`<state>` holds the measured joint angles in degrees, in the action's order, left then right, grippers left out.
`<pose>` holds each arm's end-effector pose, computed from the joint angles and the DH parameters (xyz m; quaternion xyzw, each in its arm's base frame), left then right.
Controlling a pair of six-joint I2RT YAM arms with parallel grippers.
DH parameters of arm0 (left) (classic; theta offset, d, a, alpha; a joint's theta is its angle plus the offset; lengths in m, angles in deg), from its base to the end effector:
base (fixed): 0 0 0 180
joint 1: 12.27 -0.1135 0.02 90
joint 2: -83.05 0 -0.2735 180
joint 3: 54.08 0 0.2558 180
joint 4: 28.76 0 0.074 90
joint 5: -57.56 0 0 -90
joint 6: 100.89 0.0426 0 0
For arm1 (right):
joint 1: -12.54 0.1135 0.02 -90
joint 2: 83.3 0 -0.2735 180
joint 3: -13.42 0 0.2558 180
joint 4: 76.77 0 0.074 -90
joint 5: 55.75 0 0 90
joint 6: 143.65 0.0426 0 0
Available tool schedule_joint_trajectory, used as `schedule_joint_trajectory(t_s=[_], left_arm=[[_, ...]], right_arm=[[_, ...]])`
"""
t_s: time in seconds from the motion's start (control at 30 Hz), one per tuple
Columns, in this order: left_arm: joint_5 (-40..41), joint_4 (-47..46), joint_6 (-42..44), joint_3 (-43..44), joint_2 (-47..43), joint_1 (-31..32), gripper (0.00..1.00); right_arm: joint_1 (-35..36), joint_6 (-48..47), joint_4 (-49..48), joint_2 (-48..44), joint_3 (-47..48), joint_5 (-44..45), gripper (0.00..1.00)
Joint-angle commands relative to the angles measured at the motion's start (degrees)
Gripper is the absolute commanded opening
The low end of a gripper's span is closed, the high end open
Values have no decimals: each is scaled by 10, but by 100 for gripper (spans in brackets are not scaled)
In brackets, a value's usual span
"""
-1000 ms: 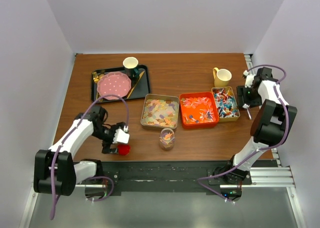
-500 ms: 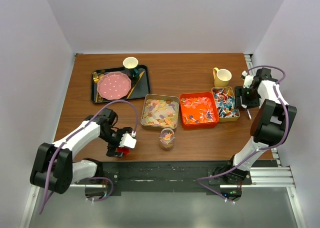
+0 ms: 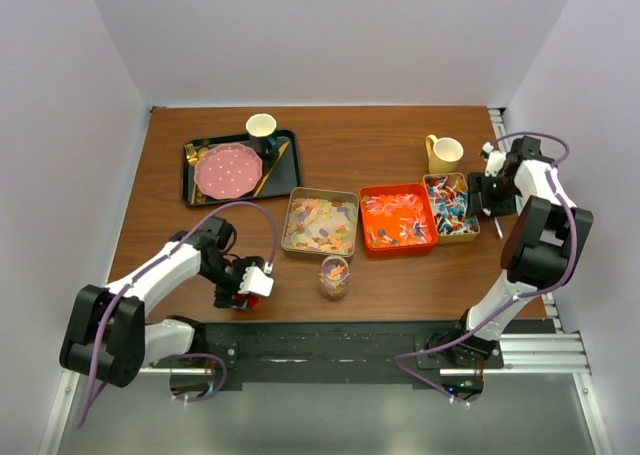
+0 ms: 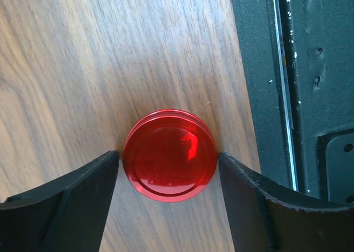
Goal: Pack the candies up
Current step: Pick up the bottle lid at the center of the board, then close the bottle lid on the packing bottle.
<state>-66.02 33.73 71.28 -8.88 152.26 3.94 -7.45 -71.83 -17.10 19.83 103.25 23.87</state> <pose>0.1502 -0.0682 0.1558 0.7300 0.6187 -0.2263 0.1817 0.3456 -0.1176 0.2102 0.0022 0.9850 0.0363 0.1686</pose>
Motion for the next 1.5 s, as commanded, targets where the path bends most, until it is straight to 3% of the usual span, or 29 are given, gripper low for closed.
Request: schedule_joint_trajectory(t_s=[0.0, 0.07, 0.23, 0.37, 0.63, 0.97, 1.47], left_arm=[[-7, 1, 14, -2, 5, 3, 76], [-6, 2, 15, -2, 8, 5, 75], [-17, 7, 4, 17, 12, 4, 61], [-56, 23, -10, 59, -13, 5, 61], [-93, 117, -35, 236, 0, 39, 61], [-91, 79, -210, 416, 96, 196, 60], [-18, 52, -279, 510, 208, 324, 59]], right_arm=[[-1, 13, 2, 1, 15, -23, 68], [0, 16, 1, 2, 14, -25, 68], [0, 17, 0, -3, 13, -27, 68], [0, 20, -1, -6, 14, -29, 68], [0, 31, 2, 9, 32, -47, 68], [0, 27, -10, -6, 22, -63, 68], [0, 74, -13, -79, -1, -59, 68]])
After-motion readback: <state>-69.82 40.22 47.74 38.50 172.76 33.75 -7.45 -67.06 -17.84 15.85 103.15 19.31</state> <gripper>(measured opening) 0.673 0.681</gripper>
